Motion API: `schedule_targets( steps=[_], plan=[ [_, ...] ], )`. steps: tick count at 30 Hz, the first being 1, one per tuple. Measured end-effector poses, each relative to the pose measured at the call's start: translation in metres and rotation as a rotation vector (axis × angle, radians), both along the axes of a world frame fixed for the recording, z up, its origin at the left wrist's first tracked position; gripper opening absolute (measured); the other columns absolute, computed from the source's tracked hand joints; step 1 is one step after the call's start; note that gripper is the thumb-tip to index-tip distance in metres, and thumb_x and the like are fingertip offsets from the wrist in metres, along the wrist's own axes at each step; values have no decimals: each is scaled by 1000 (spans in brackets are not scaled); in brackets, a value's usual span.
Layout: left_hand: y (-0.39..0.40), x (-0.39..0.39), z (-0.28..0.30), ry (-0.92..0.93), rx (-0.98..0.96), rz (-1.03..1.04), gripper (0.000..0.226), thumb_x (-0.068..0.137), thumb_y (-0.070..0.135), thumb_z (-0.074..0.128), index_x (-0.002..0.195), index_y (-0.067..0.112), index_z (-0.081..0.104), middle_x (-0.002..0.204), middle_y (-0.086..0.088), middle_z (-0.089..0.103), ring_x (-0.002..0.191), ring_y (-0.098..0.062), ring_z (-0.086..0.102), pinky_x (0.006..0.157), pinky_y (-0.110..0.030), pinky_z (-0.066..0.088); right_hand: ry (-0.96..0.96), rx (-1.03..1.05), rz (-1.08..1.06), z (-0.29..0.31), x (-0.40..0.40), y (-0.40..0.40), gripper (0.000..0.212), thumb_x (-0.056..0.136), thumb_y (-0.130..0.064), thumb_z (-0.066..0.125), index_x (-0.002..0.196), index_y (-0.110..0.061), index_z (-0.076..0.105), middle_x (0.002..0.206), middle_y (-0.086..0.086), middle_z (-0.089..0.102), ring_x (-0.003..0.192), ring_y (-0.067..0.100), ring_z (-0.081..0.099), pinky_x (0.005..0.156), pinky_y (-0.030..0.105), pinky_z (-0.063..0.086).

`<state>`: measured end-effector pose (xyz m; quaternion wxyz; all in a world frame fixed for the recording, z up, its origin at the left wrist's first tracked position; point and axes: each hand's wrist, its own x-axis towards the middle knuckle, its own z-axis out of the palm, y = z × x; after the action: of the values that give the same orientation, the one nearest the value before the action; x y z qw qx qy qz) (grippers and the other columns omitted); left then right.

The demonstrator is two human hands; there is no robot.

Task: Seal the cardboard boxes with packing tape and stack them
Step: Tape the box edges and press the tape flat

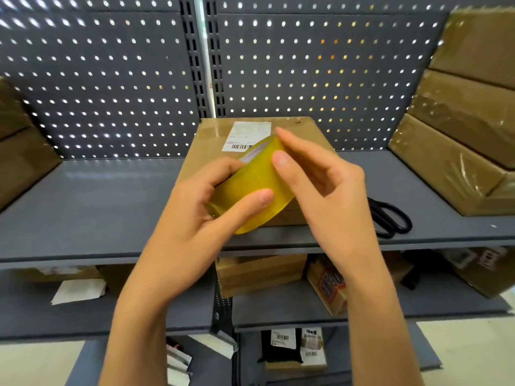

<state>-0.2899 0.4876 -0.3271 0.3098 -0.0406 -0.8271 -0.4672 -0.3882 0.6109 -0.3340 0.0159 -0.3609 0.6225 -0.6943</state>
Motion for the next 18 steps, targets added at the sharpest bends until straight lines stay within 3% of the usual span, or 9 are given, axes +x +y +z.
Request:
schedule_targets(
  steps=[3, 8, 10, 18],
  plan=[
    [0, 3, 1, -16, -44, 14, 15, 85, 36, 60, 94, 24, 62, 81, 15, 60, 71, 1, 55, 62, -7, 39, -47, -70, 28, 1, 2, 0, 32, 86, -21, 65, 118, -16, 66, 111, -7, 69, 106, 2, 62, 80, 12, 47],
    [1, 7, 2, -52, -39, 3, 24, 83, 41, 60, 97, 22, 64, 90, 2, 62, 76, -8, 57, 62, -20, 45, -193, -218, 40, -1, -4, 2, 15, 85, -6, 64, 96, -12, 72, 92, -7, 74, 92, 0, 66, 76, 11, 47],
    [2, 7, 1, -58, -56, -1, 22, 83, 41, 60, 96, 24, 63, 89, 5, 62, 76, -6, 57, 62, -17, 45, -216, -221, 35, -3, -5, 4, 14, 84, -5, 65, 93, -12, 73, 90, -7, 75, 90, 0, 66, 75, 10, 47],
    [7, 5, -5, -93, -130, 10, 17, 83, 44, 59, 89, 28, 60, 78, 16, 56, 69, 0, 51, 61, -8, 37, -340, -203, 39, -6, -7, 10, 17, 69, -22, 68, 83, -15, 73, 83, -5, 73, 84, 5, 64, 72, 15, 49]
  ],
)
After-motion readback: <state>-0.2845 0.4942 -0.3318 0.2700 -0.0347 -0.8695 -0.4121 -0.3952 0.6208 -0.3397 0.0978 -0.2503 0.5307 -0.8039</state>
